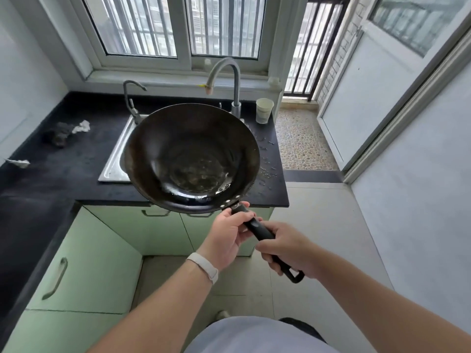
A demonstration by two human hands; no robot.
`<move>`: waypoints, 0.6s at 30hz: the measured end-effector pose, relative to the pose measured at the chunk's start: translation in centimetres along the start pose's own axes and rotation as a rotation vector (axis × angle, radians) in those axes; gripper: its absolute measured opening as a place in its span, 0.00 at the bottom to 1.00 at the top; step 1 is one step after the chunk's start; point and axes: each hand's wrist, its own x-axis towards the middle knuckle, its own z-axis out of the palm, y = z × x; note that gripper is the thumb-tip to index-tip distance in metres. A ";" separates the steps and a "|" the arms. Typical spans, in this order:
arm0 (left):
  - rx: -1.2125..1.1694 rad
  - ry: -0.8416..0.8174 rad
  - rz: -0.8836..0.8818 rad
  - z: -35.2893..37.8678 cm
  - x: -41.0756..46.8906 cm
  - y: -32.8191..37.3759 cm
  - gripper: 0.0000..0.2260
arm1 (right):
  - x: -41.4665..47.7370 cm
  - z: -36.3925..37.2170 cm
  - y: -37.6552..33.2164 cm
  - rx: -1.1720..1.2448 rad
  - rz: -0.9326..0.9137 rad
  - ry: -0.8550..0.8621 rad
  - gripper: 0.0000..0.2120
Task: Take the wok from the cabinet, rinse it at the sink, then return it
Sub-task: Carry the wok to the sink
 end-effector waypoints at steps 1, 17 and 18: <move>-0.006 0.012 0.002 -0.2 0.7 0.2 0.09 | 0.7 -0.3 -0.2 -0.008 0.003 -0.007 0.14; -0.114 0.305 0.050 1.7 14.3 2.3 0.09 | 15.1 -10.4 -2.7 -0.075 0.084 -0.264 0.13; -0.123 0.312 0.057 2.3 15.4 2.5 0.09 | 16.0 -11.5 -3.0 -0.089 0.083 -0.283 0.13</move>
